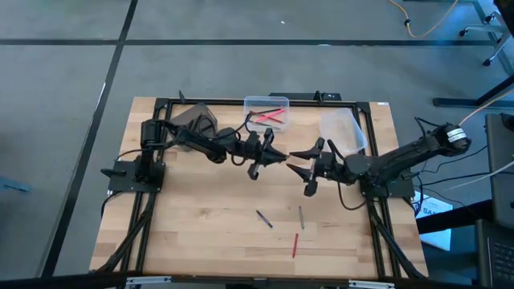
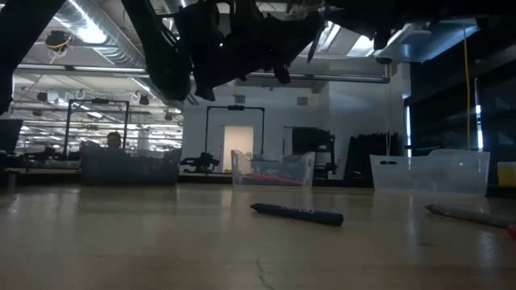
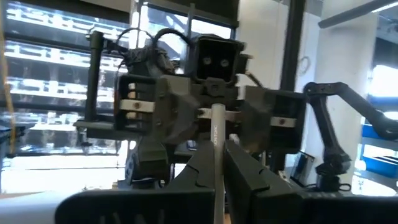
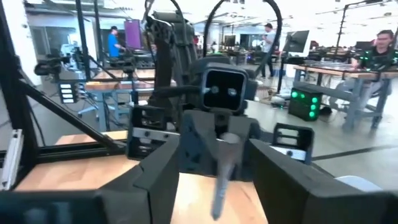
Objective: Sort crayons/erasers/pens/pencils in bins
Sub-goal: Put the left gray crayon into the right transparent bin
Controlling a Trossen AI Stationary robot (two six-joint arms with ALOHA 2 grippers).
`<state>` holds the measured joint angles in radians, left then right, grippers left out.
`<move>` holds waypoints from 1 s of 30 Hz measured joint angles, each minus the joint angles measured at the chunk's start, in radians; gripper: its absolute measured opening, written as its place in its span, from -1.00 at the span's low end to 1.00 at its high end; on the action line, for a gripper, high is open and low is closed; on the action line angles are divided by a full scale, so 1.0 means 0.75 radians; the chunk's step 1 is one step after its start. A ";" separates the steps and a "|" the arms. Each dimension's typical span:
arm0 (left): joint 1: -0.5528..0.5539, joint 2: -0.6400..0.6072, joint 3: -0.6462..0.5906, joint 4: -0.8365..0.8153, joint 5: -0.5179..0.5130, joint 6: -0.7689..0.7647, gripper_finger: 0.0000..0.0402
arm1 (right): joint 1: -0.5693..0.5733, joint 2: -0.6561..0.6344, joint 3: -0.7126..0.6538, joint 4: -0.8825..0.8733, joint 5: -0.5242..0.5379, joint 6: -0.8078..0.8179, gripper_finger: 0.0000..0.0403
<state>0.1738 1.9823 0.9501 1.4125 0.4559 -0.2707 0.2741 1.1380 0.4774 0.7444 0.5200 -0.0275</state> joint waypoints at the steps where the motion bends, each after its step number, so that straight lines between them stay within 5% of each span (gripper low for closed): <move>1: 0.000 0.000 0.000 0.006 0.017 0.000 -0.99 | -0.007 0.002 0.000 -0.001 0.000 -0.001 -0.09; 15: -0.001 0.000 0.000 0.009 0.049 0.001 -0.96 | -0.106 0.006 0.000 0.006 -0.239 0.070 -0.62; 30: 0.001 0.001 -0.001 -0.064 0.007 -0.010 -0.60 | -0.134 0.029 0.000 -0.004 -0.219 0.030 -0.88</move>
<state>0.1741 1.9827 0.9493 1.3646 0.4610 -0.2779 0.1738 1.1599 0.4774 0.7418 0.3561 -0.0048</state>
